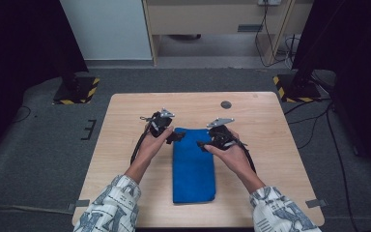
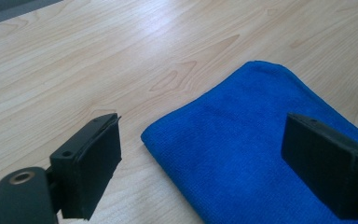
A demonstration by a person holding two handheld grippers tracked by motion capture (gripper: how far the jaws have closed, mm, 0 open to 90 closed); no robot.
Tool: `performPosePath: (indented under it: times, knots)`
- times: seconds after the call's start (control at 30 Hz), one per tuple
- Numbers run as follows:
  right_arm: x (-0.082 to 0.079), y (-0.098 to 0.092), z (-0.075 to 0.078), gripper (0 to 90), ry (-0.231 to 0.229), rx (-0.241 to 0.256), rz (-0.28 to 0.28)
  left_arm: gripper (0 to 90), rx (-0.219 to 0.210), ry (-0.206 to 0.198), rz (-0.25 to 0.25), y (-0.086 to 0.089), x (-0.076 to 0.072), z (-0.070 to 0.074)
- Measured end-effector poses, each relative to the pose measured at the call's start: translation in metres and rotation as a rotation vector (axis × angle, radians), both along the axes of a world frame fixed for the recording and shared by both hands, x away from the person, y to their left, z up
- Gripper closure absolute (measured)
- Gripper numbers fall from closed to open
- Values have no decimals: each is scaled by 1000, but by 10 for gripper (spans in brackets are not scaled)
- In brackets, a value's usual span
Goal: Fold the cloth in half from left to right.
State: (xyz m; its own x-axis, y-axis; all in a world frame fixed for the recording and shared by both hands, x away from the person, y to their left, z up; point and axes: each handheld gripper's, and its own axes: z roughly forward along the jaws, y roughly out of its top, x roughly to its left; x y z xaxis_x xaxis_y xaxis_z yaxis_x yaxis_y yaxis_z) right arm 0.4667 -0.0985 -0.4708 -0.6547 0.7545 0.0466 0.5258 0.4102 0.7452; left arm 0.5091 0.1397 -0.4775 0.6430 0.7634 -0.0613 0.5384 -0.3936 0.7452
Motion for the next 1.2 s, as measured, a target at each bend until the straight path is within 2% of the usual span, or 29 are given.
performPosePath:
  times: [0.1, 0.3, 0.37, 0.5, 0.67, 0.77, 0.87, 1.0, 1.13, 1.2]
  knots:
    - [15, 5, 2, 357, -13, -21, -8, 152, 1, 13, 21, 4, 5, -4]
    - [40, 9, -4, 497, 3, -35, -13, 180, 35, 39, 40, 11, 12, -14]
    - [46, 11, -6, 520, 9, -39, -17, 201, 24, 46, 45, 12, 14, -16]
    - [56, 15, -12, 559, 17, -44, -25, 246, 29, 46, 44, 11, 17, -21]
    - [67, 13, -22, 574, 37, -74, -53, 311, 20, 51, 56, 10, 21, -28]
    - [71, 11, -29, 572, 58, -78, -62, 324, 26, 64, 37, 5, 22, -32]
    - [74, 9, -34, 525, 70, -79, -72, 323, 57, 62, 43, 1, 23, -37]
    - [78, 8, -39, 456, 89, -64, -90, 322, 63, 74, 52, 0, 25, -42]
    - [81, 6, -44, 423, 112, -53, -108, 322, 69, 81, 54, -1, 26, -45]
    - [82, 7, -46, 422, 117, -51, -98, 323, 71, 84, 53, -1, 26, -46]
